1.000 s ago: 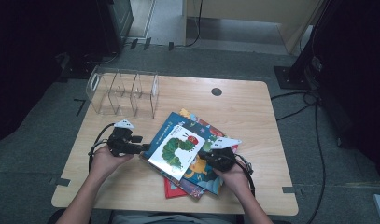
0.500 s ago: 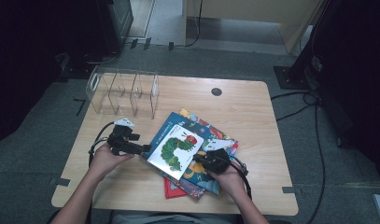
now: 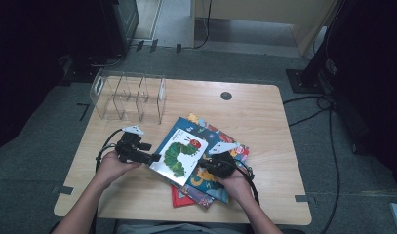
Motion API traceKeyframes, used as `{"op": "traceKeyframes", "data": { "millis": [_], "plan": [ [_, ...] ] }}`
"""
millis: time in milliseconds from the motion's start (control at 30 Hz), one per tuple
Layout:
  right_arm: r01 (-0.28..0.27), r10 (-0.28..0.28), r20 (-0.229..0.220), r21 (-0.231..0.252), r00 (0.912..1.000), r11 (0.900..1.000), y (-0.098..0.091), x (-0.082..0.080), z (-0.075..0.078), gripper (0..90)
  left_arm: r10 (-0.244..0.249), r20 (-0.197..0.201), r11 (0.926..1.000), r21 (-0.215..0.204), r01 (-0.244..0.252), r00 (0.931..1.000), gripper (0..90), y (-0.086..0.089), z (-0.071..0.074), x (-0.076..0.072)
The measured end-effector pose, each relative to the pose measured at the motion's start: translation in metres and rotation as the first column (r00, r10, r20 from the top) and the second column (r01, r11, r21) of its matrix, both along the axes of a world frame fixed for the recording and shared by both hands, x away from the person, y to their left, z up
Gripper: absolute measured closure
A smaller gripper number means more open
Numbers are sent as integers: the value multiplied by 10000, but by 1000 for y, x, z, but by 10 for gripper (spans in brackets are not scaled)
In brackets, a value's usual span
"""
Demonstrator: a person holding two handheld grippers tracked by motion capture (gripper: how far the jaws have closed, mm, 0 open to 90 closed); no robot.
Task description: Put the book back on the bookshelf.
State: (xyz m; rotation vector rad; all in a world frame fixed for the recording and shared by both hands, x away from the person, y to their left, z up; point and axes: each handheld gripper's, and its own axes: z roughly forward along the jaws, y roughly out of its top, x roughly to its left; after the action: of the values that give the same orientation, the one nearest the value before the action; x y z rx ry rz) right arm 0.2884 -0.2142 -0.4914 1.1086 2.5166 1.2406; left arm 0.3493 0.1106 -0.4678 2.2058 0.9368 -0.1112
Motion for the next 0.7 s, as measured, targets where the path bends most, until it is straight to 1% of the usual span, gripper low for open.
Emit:
{"op": "traceKeyframes", "data": {
  "millis": [33, 100, 200, 233, 367, 467, 600, 667, 700],
  "plan": [
    [-45, 45, 33, -26, 10000, 10000, 1, 1, 0, 900, 17, -26, 10000, 51, -17, 10000, 280, 0, 0, 0],
    [-27, 27, -41, -7, 10000, 10000, 2, 2, 0, 900, 41, -102, 10000, 81, -40, 9999, 280, -1, -1, 1],
    [-53, 53, 12, 65, 10000, 10000, 3, 3, 0, 900, 20, -221, 9999, 161, -17, 9998, 274, -2, -2, 2],
    [-46, 46, 29, 64, 10000, 10000, 4, 3, -1, 900, 107, -271, 9998, 155, -102, 9996, 273, -3, -3, 2],
    [-80, 79, 98, 61, 9999, 9999, 6, 4, -1, 900, 148, -335, 9994, 307, -138, 9993, 269, -4, -5, 3],
    [-59, 58, 63, 79, 10000, 10000, 10, 7, -1, 900, 223, -413, 9996, 196, -215, 9989, 269, -5, -5, 5],
    [-57, 55, 184, 145, 9998, 9999, 16, 9, -2, 900, 184, -425, 9994, 306, -171, 9989, 269, -7, -7, 7],
    [-61, 58, 166, 180, 9998, 9998, 18, 10, -2, 900, 170, -527, 9991, 392, -150, 9985, 268, -8, -9, 8],
    [-60, 56, 153, 221, 9999, 9997, 20, 11, -2, 900, 182, -554, 9992, 362, -162, 9983, 264, -8, -9, 8]
  ]
}}
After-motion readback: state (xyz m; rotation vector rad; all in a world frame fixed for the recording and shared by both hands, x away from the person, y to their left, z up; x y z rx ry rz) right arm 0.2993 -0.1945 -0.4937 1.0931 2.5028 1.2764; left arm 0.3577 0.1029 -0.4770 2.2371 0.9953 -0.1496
